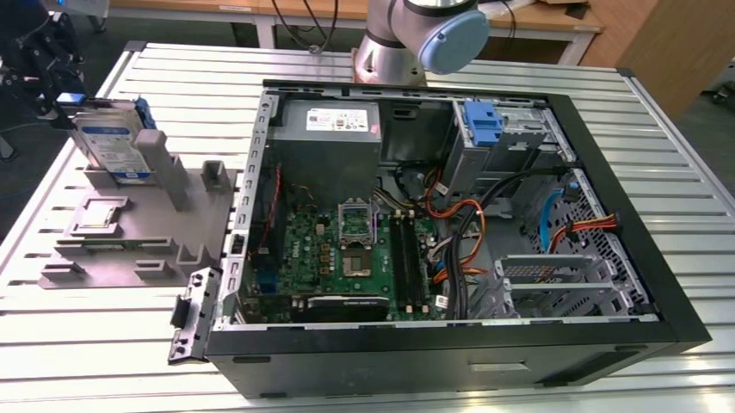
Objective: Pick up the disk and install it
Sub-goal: 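Pick up the disk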
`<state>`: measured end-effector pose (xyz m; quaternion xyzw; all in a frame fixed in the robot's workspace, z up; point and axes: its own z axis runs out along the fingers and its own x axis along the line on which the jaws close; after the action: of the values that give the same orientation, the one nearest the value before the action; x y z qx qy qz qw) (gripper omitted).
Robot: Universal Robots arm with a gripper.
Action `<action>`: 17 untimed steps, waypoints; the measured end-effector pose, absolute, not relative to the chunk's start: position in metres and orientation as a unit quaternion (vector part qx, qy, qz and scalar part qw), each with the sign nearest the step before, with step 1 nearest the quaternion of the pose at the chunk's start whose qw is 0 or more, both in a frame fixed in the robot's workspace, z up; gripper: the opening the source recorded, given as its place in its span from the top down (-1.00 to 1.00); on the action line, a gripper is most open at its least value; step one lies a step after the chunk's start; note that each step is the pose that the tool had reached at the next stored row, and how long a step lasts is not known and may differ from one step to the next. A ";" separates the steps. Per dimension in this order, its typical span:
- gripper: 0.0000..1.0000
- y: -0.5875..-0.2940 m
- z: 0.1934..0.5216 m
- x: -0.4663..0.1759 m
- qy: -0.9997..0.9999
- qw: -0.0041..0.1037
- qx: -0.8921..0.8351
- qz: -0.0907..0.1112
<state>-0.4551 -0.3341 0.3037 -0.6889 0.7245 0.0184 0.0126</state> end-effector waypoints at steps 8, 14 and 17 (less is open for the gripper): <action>-0.18 -0.332 0.302 -0.455 0.725 0.013 -0.688 0.018; -0.18 -0.331 0.297 -0.457 0.727 0.007 -0.686 0.024; -0.18 -0.331 0.296 -0.457 0.728 0.005 -0.685 0.025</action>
<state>-0.4569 -0.3310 0.2956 -0.6854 0.7277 0.0254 0.0052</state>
